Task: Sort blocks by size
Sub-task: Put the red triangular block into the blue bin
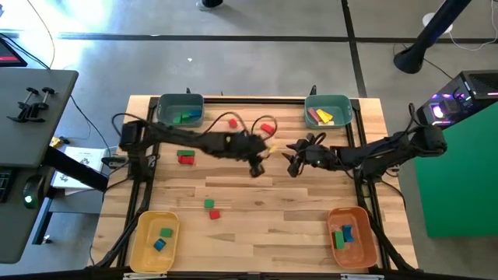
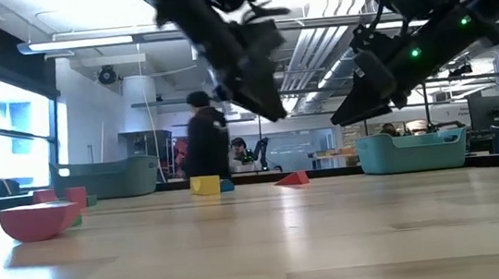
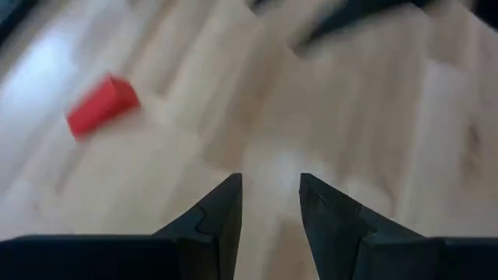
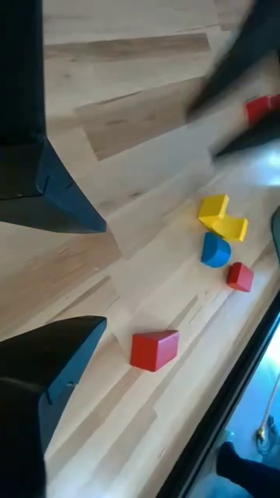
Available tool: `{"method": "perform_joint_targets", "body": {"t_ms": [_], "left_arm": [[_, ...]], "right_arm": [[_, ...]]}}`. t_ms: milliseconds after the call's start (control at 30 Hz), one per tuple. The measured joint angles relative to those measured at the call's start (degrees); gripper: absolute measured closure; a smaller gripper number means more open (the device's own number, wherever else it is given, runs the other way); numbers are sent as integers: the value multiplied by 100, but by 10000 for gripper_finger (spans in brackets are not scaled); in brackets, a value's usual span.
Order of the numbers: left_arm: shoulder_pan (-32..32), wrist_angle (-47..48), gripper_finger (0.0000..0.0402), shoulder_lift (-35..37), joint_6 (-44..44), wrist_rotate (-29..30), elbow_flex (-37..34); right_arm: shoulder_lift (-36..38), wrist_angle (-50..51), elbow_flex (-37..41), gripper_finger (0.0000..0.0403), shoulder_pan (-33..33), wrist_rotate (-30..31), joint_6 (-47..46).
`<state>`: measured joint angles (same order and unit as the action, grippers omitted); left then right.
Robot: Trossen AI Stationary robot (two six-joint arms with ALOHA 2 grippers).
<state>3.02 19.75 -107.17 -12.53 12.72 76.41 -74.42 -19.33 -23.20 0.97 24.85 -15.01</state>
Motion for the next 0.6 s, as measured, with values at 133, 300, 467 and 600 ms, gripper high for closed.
{"method": "perform_joint_targets", "body": {"t_ms": [133,300,467,600], "left_arm": [[-228,-106,287,719,-313,111,-831],[-307,-537,287,1600,-772,392,-1919],[-383,-1095,287,2278,-1104,698,-2864],[-395,-1404,287,2577,-1313,786,-3368]], "right_arm": [[-453,-626,2,202,178,-260,351],[-1303,-1636,-90,139,619,-387,843],[-2220,-1662,-722,105,1330,-416,621],[-2939,-1644,-1290,102,1732,-496,740]]}}
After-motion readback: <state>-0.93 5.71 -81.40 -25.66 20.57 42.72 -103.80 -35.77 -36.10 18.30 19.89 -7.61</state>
